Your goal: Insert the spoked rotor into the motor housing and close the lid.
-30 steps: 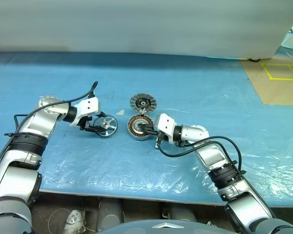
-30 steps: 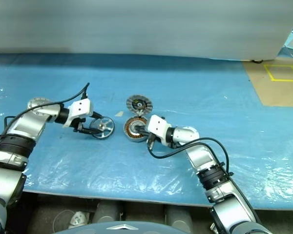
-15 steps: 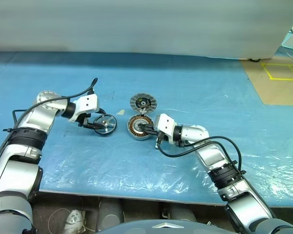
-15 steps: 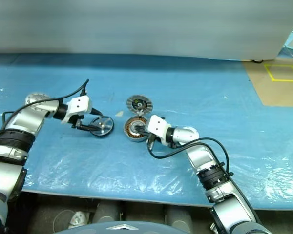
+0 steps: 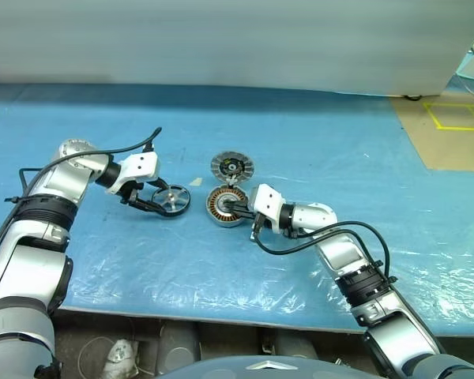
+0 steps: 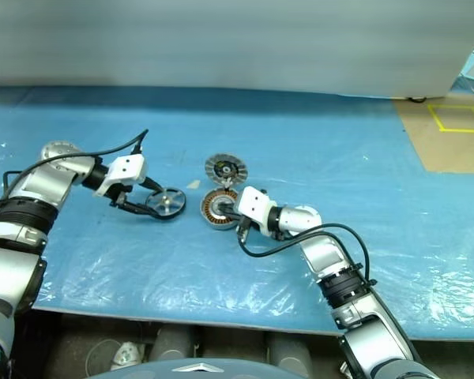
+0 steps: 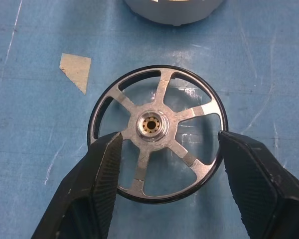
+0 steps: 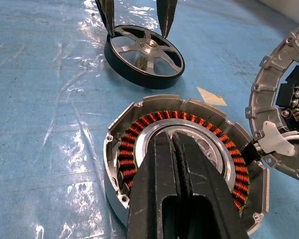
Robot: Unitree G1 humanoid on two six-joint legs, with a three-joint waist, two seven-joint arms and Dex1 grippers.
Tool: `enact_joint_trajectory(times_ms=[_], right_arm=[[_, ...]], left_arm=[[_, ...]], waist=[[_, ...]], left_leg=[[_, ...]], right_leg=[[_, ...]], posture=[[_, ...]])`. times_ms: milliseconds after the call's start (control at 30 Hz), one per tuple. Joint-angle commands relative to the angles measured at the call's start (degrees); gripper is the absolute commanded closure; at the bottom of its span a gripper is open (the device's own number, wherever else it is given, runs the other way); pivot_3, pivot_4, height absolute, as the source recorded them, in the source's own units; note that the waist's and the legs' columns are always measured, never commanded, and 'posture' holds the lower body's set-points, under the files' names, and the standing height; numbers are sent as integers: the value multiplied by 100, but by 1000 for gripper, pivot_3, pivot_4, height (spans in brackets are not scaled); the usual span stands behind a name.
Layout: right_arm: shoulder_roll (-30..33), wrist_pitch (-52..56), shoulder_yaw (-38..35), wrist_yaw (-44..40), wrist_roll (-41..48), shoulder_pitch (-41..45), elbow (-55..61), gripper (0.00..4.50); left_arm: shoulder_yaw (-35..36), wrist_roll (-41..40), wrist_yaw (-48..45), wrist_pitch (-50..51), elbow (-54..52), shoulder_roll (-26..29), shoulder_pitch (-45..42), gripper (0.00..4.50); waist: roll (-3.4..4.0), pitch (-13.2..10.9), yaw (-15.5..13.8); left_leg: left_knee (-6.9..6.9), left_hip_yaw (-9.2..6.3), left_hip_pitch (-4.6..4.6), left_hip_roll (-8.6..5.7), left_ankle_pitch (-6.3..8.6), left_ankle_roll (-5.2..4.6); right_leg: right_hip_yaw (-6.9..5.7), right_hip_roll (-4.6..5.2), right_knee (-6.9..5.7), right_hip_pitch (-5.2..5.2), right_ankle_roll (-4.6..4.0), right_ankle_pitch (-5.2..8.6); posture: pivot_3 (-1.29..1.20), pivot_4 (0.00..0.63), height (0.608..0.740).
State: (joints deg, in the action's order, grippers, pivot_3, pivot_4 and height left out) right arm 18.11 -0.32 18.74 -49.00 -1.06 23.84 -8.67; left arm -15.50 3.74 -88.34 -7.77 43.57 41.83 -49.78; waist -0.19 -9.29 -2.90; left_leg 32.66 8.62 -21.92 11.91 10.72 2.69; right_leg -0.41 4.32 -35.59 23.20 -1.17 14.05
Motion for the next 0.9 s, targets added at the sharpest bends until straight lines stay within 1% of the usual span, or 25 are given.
enact_joint_trajectory(times_ms=[33,133,367,833,900], right_arm=[[-8,-74,-1,34,24,-26,115,4500],[-8,-66,2,42,26,-38,130,4500],[-16,-63,12,54,31,-48,151,4500],[-24,-70,19,68,21,-48,160,4500],[-18,-76,15,70,19,-46,154,4500]], left_arm=[[-5,132,179,-321,229,-69,-226,1279],[20,221,391,-612,440,-173,-371,1279],[-78,432,352,-966,778,-204,-541,1279],[-49,446,157,-952,828,-293,-352,1279],[-42,428,145,-903,828,-337,-301,1659]], waist=[[0,0,0],[-1,0,-7],[-1,0,-6],[-2,-1,-53],[-2,-1,-67]], left_leg=[[0,0,0,0,0,0],[1,-1,-1,0,0,0],[0,-1,-1,0,0,0],[1,-1,-1,1,0,0],[1,-1,-1,1,0,0]], right_leg=[[0,0,0,0,0,0],[0,0,-1,0,0,0],[0,-1,1,0,1,-1],[-1,0,0,0,1,-1],[-1,0,0,0,1,-1]], posture=[[0,150,740],[0,150,740],[0,150,740],[0,150,740],[0,150,740]])
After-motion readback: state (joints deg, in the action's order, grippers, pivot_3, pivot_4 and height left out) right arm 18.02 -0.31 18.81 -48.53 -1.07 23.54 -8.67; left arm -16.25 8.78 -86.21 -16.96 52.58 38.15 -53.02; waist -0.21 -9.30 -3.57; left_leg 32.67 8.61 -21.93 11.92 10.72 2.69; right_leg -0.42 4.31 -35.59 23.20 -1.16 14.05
